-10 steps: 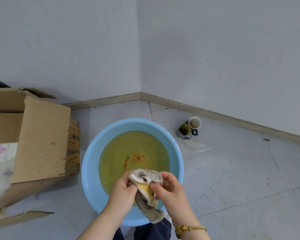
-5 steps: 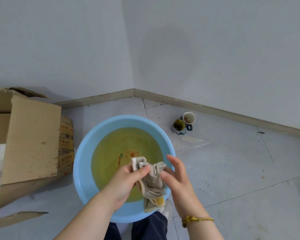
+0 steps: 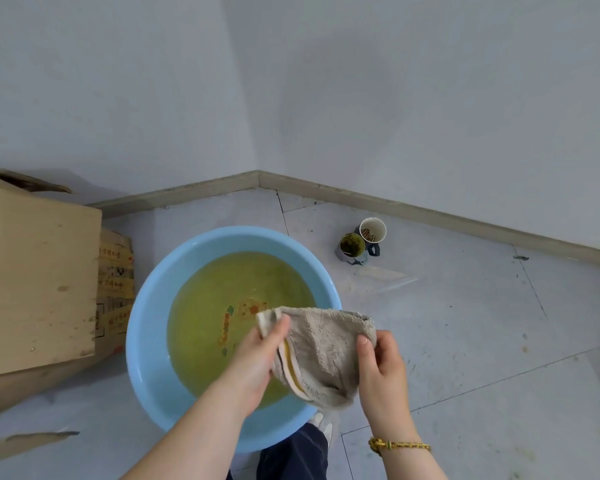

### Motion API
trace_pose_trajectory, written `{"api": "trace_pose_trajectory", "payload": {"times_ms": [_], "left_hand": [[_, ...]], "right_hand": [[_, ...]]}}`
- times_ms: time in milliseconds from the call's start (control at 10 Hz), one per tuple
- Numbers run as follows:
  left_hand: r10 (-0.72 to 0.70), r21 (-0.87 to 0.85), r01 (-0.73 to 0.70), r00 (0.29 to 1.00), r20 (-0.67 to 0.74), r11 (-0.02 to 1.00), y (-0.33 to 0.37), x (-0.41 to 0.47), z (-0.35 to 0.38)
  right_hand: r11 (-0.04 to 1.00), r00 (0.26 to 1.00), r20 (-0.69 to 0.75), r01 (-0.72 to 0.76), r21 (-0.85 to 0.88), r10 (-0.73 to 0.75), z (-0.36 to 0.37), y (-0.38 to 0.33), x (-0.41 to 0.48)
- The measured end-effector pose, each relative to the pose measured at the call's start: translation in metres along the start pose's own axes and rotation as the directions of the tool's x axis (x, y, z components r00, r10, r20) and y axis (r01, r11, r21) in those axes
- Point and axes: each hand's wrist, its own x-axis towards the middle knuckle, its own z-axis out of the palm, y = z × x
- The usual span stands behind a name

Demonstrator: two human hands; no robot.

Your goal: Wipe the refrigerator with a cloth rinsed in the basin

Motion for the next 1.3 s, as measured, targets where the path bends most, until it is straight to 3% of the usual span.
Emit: {"api": "trace_pose_trajectory", "payload": {"times_ms": [100, 200, 300, 400, 600, 700, 800, 900, 1100, 1300], "left_hand": [[-0.114, 0.217, 0.101, 0.992, 0.046, 0.971, -0.022, 0.025, 0.016], [-0.096, 0.325, 0.09, 0.995, 0.001, 0.941, -0.042, 0.054, 0.023], [-0.003, 0.411, 0.023, 0.999, -0.049, 0.911, -0.045, 0.083, 0.024], [0.06, 0.493, -0.036, 0.998, -0.032, 0.869, -0.047, 0.103, 0.024], [0.077, 0.404, -0.014, 0.987, -0.14, 0.915, -0.065, 0.119, 0.015], [0.097, 0.542, -0.022, 0.989, -0.111, 0.84, -0.074, 0.114, 0.018], [0.147, 0.63, -0.059, 0.985, -0.088, 0.774, -0.08, 0.111, 0.027], [0.141, 0.699, -0.024, 0.984, -0.11, 0.715, -0.08, 0.115, 0.034], [0.144, 0.809, 0.023, 0.981, -0.132, 0.587, -0.052, 0.104, 0.028], [0.237, 0.87, -0.123, 0.972, 0.007, 0.478, 0.009, 0.048, 0.027]], "right_hand": [[1.0, 0.999, -0.033, -0.023, -0.006, 0.023, 0.004, 0.014, 0.024], [0.992, 0.992, -0.024, -0.125, 0.025, 0.125, 0.0, 0.033, 0.055], [0.978, 0.974, 0.097, -0.203, -0.036, 0.206, -0.009, 0.064, 0.077], [0.98, 0.974, 0.135, -0.165, -0.112, 0.179, -0.012, 0.088, 0.088], [0.974, 0.972, 0.073, -0.223, 0.022, 0.221, 0.004, 0.105, 0.098], [0.976, 0.985, -0.067, -0.164, -0.142, 0.156, 0.004, 0.111, 0.094], [0.951, 0.987, -0.126, 0.061, -0.305, -0.103, 0.005, 0.108, 0.085], [0.886, 0.989, 0.098, 0.143, -0.44, -0.111, 0.012, 0.105, 0.079], [0.915, 0.991, 0.062, 0.131, -0.381, -0.116, 0.013, 0.08, 0.076], [0.939, 0.995, -0.091, 0.006, -0.343, -0.04, -0.014, 0.035, 0.035]]}}
